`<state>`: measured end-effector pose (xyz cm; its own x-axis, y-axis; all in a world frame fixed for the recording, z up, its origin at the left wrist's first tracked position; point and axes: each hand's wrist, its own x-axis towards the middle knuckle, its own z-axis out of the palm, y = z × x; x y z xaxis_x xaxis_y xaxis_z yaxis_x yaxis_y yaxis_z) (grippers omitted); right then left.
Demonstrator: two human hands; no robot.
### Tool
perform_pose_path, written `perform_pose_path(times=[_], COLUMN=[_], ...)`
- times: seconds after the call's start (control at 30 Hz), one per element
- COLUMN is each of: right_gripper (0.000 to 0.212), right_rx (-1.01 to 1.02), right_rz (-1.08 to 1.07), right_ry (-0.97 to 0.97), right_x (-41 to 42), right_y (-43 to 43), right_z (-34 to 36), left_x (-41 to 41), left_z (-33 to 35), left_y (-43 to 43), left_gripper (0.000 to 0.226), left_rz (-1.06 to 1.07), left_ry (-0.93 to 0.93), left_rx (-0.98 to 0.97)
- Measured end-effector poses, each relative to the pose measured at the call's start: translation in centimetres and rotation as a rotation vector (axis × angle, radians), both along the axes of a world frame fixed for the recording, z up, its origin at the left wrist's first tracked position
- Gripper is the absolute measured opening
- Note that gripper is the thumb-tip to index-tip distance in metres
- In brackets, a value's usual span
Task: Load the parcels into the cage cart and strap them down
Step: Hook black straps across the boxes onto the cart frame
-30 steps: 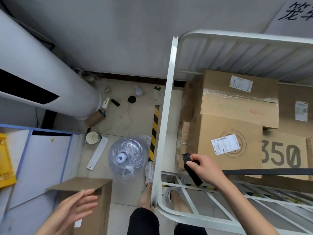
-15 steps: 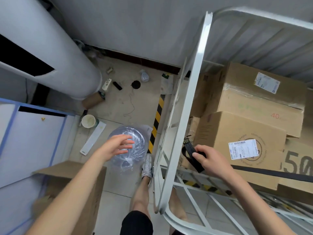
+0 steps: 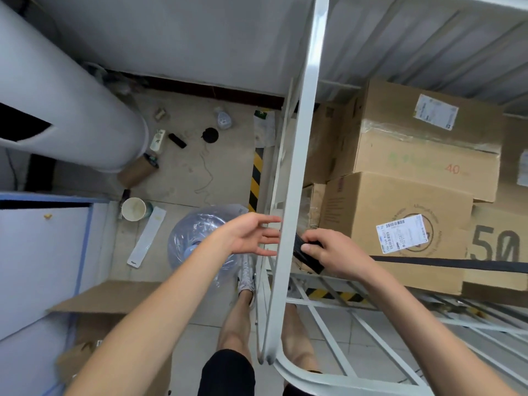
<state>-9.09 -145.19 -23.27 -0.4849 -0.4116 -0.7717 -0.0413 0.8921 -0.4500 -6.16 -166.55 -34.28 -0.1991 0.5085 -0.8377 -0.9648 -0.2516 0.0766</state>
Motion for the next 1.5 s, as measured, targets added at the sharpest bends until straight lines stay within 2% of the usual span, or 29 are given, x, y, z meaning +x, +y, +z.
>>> perform_pose_path(times=[0.2, 0.3, 0.4, 0.53, 0.63, 0.73, 0.83, 0.93, 1.13, 1.37, 1.5], right_gripper=[0.025, 0.026, 0.014, 0.026, 0.025, 0.020, 0.015, 0.008, 0.011, 0.009, 0.013], right_rx=[-0.015, -0.027, -0.051, -0.098, -0.188, -0.297, -0.347, -0.370, -0.367, -0.339, -0.321], right_rz=[0.020, 0.008, -0.018, -0.093, -0.228, -0.459, -0.618, -0.705, -0.717, -0.681, -0.646], right_ry=[-0.008, -0.007, -0.024, -0.018, 0.021, 0.082, 0.106, 0.117, 0.116, 0.096, 0.031], right_x=[-0.4, -0.5, -0.5, -0.7, -1.1, -1.7, -2.7, -3.6, -4.5, -5.4, -5.6], right_y=[-0.4, -0.3, -0.2, 0.0, 0.4, 0.5, 0.5, 0.5, 0.3, -0.2, -0.4], right_z=[-0.3, -0.5, -0.6, -1.0, -1.5, -1.9, -2.7, -3.5, -4.3, -4.2, -4.1], left_x=[-0.7, -0.8, -1.1, -2.3, -3.8, -5.9, -8.4, -10.2, -10.7, -9.6, -9.4], left_z=[0.7, 1.1, 1.6, 2.6, 2.9, 3.6, 4.2, 4.6, 4.9, 5.4, 6.0], left_y=[-0.1, -0.9, -2.1, -3.8, -4.7, -4.7, -4.1, -3.3, -1.7, -1.7, -2.4], left_gripper=[0.018, 0.022, 0.024, 0.014, 0.021, 0.030, 0.019, 0.010, 0.010, 0.018, 0.014], left_rz=[0.166, 0.222, 0.340, 0.472, 0.525, 0.304, -0.043, -0.244, -0.385, -0.433, -0.430], left_ry=[0.006, 0.029, 0.045, 0.170, 0.281, 0.406, 0.549, 0.617, 0.662, 0.733, 0.728], left_rx=[-0.068, -0.119, -0.171, -0.186, -0.262, -0.388, -0.517, -0.516, -0.479, -0.484, -0.501])
